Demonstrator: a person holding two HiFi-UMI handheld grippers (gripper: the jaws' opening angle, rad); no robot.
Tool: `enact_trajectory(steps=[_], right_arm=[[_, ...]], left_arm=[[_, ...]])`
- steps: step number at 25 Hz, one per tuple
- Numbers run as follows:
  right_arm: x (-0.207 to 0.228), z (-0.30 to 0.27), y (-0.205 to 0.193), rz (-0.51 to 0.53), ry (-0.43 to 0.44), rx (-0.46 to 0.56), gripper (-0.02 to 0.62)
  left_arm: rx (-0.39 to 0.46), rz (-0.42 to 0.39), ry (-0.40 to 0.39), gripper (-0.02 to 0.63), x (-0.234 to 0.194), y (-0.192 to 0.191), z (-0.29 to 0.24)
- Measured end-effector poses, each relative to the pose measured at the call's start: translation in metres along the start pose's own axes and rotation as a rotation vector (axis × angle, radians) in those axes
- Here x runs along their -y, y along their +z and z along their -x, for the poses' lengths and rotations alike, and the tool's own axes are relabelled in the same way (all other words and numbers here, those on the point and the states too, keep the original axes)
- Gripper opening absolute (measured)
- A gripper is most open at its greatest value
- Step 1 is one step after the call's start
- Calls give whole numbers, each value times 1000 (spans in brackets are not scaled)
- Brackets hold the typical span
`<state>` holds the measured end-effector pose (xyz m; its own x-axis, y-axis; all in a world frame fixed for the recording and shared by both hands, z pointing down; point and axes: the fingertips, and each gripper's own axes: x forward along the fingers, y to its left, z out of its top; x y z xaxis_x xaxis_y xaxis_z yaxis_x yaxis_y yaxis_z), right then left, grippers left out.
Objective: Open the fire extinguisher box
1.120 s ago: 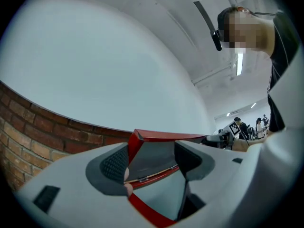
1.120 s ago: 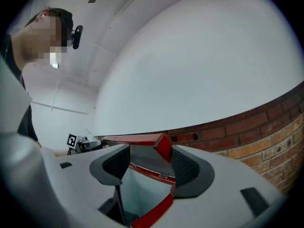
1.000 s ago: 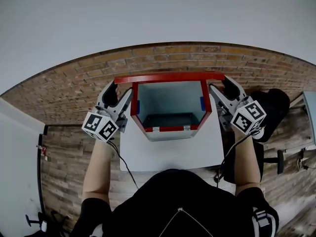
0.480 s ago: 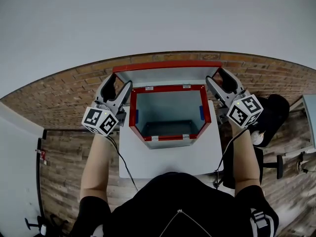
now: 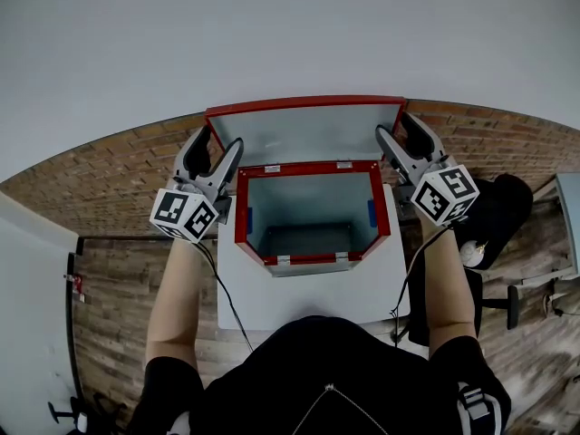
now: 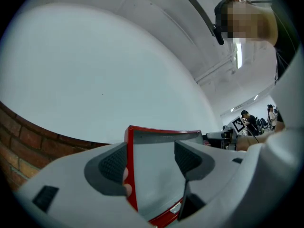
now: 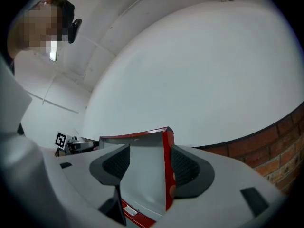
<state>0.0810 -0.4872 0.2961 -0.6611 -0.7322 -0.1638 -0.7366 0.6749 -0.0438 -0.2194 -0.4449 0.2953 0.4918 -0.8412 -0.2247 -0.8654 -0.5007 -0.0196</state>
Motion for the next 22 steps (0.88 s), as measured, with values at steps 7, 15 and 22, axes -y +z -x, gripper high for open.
enact_trajectory(steps=[7, 15, 22], right_arm=[[8, -12, -3, 2, -11, -2, 276], [13, -15, -5, -6, 10, -21, 276], [19, 4, 7, 11, -41, 0, 276]], left_arm=[[0, -6, 5, 348, -8, -3, -11], [-12, -29, -1, 348, -9, -6, -11], [-11, -40, 33, 348, -11, 1, 7]])
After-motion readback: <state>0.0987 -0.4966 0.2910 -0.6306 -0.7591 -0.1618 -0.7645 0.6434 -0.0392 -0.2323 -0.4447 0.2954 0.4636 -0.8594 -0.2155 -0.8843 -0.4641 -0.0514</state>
